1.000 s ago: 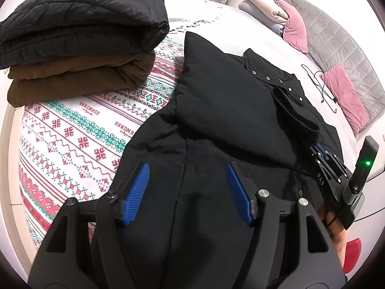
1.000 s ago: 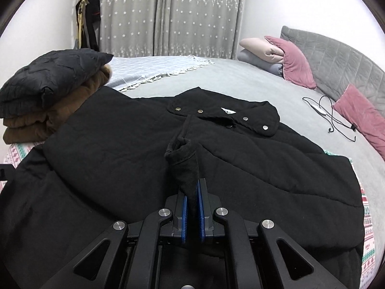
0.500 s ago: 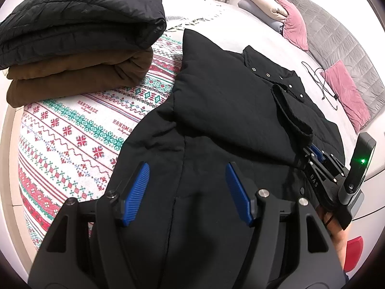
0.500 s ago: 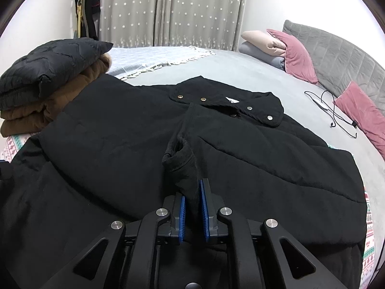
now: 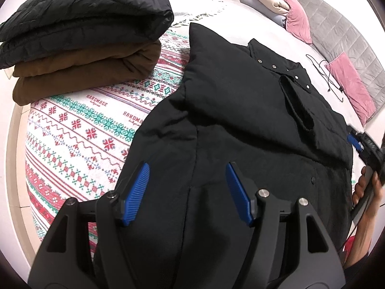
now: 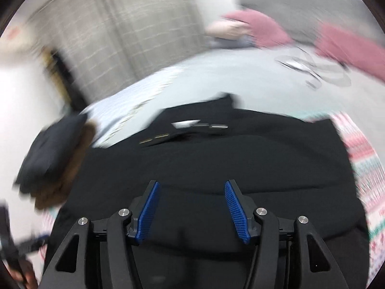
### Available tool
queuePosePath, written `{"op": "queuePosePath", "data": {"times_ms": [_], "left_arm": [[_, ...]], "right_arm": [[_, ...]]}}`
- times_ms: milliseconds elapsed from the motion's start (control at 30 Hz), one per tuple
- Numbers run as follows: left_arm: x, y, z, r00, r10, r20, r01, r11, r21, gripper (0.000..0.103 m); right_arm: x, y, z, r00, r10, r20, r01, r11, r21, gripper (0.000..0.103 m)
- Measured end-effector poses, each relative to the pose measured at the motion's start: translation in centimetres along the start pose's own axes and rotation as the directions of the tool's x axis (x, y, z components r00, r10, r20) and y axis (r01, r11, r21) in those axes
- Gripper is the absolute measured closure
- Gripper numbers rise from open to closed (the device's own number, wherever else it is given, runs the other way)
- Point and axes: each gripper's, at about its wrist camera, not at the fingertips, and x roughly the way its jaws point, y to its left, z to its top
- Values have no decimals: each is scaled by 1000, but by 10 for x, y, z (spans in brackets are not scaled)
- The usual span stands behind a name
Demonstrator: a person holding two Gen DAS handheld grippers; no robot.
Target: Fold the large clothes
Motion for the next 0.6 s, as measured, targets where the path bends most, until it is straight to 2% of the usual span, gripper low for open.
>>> {"op": "queuePosePath", "data": {"times_ms": [100,167,200,233,267,300,333,400,500,567,600], "left_arm": [[1,-1,-2,1000,7,-5,-7,1000,3,36],[1,-1,-3,1000,9,-6,-9,1000,7,36],[1,-2,-4,1000,10,-6,-10,1000,10,36],[1,-3,-5,1000,13,-7,-13,1000,14,36],[1,-4,-5,1000,17,-7,-17,1000,19,36],[2,-5,-6,1000,20,-7,-19,1000,24,36],[2,-5,-7,1000,24,-7,-24,999,30,36],[1,-6,-9,1000,30,-6,-30,999,35,36],[-2,-4,-13,999,33,-3,-33,999,33,36],[-5,-6,-17,999,41,1,-41,998,42,36],[-7,-6,-20,999,49,5,-49,997,53,36]], "right_arm": [[20,-62,-4,992,-89,-84,97,990,99,46],[29,-91,-10,988,-81,-134,100,985,141,51],[30,-100,-12,989,-56,-134,75,987,143,59],[30,-105,-13,990,-44,-134,63,988,141,63],[30,-110,-14,990,-43,-137,63,987,145,72],[30,-115,-14,989,-38,-140,60,985,161,76],[29,-117,-14,990,-30,-139,55,982,180,77],[22,-110,-12,986,-68,-150,92,982,165,76],[0,-96,-6,987,-137,-82,145,985,97,71],[12,-105,-13,973,-190,-134,202,976,80,71],[21,-114,-22,971,-177,-160,193,977,90,73]]}}
